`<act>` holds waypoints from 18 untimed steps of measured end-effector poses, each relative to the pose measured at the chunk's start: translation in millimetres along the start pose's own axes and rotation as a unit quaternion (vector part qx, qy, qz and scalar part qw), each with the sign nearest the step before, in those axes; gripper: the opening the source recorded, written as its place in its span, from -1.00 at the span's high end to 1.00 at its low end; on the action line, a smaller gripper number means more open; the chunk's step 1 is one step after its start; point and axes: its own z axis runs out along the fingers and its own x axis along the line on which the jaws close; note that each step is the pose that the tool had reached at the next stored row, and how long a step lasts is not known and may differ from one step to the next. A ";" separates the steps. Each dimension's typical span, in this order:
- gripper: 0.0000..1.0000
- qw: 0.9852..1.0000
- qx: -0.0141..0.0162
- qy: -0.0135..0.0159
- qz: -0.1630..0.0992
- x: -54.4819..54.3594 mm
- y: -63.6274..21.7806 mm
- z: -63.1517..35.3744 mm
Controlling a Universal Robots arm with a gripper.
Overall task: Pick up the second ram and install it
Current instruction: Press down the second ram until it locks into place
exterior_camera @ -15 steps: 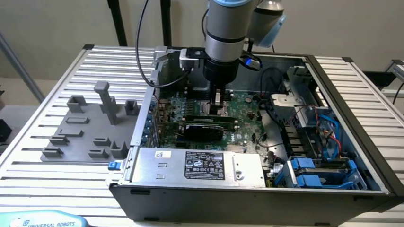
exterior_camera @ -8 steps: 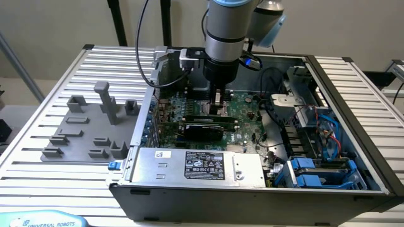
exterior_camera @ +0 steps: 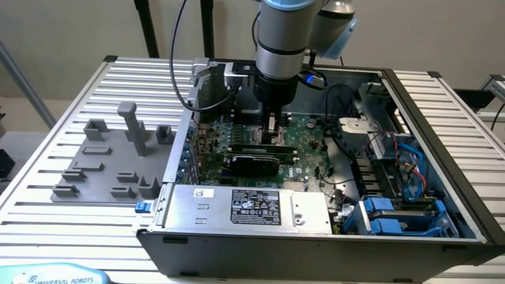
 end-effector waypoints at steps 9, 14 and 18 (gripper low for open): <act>0.79 1.000 0.000 0.001 0.000 0.4 0.0 15.1; 0.79 1.000 0.000 0.000 0.000 0.0 0.0 8.7; 0.79 1.000 0.000 0.000 0.000 -0.1 -0.1 -5.8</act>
